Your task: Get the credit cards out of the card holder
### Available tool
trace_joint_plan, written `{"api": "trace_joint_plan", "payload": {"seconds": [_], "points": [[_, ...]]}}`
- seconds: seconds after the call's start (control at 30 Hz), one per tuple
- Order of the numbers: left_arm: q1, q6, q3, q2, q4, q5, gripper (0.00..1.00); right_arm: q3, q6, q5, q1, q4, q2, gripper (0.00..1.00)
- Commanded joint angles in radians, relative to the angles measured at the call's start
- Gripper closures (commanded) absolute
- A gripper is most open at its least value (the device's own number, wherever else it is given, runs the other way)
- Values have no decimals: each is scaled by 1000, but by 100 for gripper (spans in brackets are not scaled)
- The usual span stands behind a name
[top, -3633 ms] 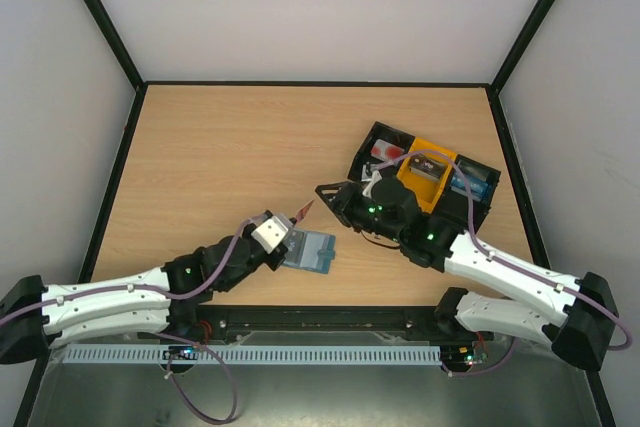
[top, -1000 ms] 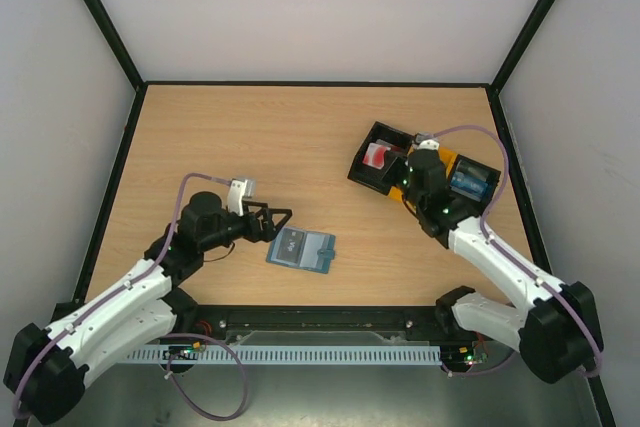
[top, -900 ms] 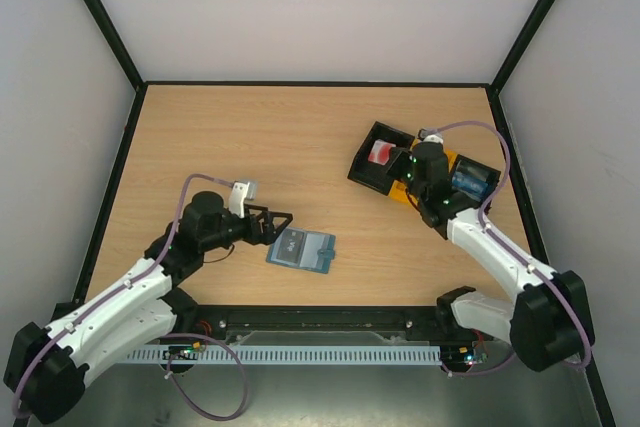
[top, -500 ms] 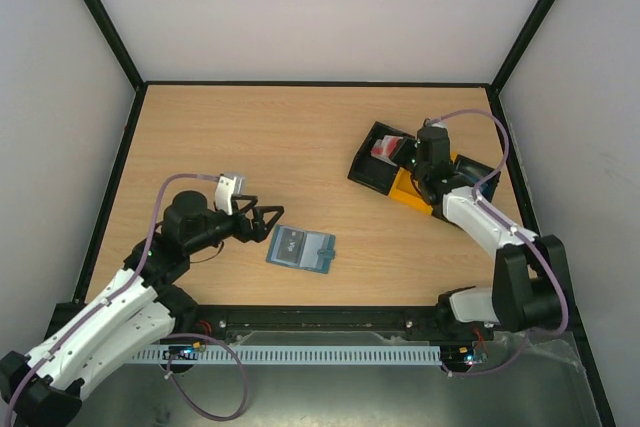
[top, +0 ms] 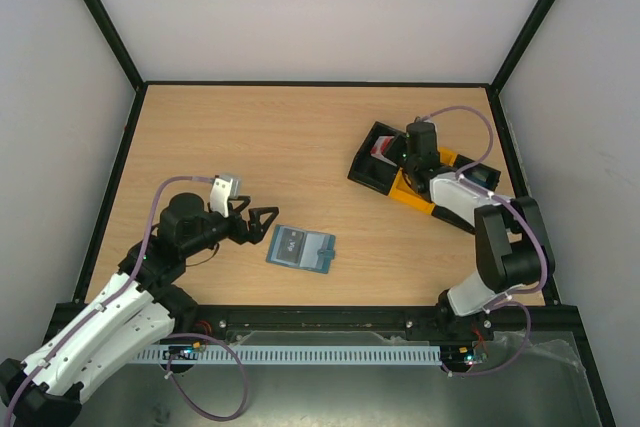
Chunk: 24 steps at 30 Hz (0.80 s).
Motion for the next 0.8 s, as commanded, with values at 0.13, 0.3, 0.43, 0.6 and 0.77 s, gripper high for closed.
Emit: {"api": "trace_joint_plan", "payload": {"seconds": [0.13,0.3,0.43,0.6,0.77], "points": [[7,24,28,-8,-14,-6,0,72,11,50,-7,64,82,98],[7,24,28,-10,-16,-7,0,82,19,46,-23,92,113,98],[7,21,27,-11,-17,-7,0,88,31,35,-31,105,134,98],[7,20,26,-10,-14,-8,0,101,38,20,-33,109,163,98],[7,20,27,-8,-15,-6,0,105,35,22,-34,115,193,98]]}}
